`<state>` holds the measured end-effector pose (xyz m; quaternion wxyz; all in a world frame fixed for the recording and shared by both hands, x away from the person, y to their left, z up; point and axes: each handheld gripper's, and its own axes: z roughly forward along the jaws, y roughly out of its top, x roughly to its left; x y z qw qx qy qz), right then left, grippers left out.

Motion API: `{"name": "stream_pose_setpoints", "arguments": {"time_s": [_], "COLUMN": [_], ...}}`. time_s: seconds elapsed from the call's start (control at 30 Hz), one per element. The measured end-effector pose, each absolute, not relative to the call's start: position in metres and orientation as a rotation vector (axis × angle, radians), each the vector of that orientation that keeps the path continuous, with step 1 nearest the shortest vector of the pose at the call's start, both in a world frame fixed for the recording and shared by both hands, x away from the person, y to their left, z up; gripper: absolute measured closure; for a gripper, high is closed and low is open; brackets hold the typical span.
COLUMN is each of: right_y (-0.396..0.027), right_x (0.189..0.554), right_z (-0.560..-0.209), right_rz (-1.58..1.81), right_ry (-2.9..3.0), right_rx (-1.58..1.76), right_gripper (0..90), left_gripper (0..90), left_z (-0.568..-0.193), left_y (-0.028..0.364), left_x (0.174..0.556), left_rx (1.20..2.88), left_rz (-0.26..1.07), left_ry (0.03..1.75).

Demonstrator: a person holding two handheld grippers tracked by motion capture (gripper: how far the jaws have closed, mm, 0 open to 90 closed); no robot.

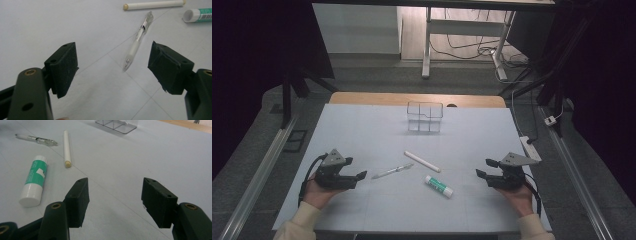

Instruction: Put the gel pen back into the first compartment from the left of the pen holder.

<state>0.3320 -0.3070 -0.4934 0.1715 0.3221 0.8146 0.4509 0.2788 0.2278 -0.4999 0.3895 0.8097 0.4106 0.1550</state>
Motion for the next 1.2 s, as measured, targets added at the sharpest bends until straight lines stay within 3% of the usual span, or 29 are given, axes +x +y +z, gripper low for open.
{"name": "stream_pose_setpoints", "arguments": {"time_s": [0.87,1.2], "right_y": [-0.308,-0.307], "right_x": [0.333,0.333], "right_z": [-0.494,-0.495], "right_rz": [1.267,1.261], "right_ry": [2.324,2.331], "right_rx": [0.919,0.919], "right_gripper": [38.0,37.9], "left_gripper": [24.5,24.6], "left_z": [-0.470,-0.476], "left_y": [0.198,0.187], "left_x": [0.301,0.308], "left_rx": [2.267,2.348], "left_rz": [0.308,0.257], "left_ry": [0.872,0.843]}}
